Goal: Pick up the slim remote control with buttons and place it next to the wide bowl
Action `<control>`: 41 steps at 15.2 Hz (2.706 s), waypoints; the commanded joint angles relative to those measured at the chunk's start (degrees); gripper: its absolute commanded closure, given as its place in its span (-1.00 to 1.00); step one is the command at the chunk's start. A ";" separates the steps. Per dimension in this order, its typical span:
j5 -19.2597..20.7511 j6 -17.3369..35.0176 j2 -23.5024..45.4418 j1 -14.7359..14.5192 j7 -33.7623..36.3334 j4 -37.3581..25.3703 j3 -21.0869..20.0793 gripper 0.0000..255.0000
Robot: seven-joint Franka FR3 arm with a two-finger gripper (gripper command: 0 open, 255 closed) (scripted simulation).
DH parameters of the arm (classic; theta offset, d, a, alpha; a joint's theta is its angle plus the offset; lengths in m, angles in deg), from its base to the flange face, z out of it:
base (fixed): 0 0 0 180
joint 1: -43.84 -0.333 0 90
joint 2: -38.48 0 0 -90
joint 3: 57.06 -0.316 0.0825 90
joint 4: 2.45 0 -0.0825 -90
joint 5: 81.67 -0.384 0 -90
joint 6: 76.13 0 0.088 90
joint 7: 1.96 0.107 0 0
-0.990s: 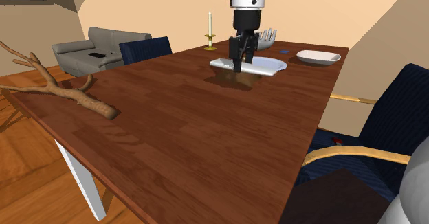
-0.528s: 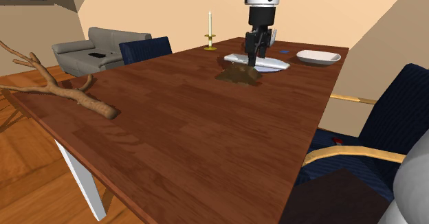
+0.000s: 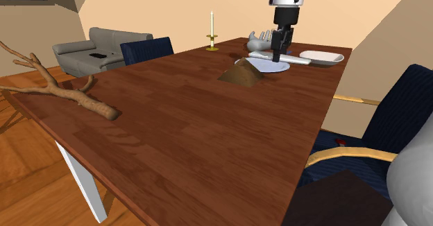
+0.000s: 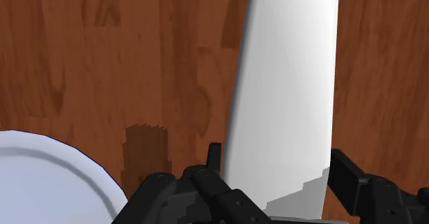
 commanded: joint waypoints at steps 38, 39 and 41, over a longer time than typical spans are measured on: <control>-13.86 -7.37 41.61 21.87 -23.19 -46.44 2.75 1.00; -13.94 -6.74 41.80 21.83 -23.26 -45.98 2.70 1.00; -14.03 -5.97 42.04 21.79 -23.34 -45.43 2.64 1.00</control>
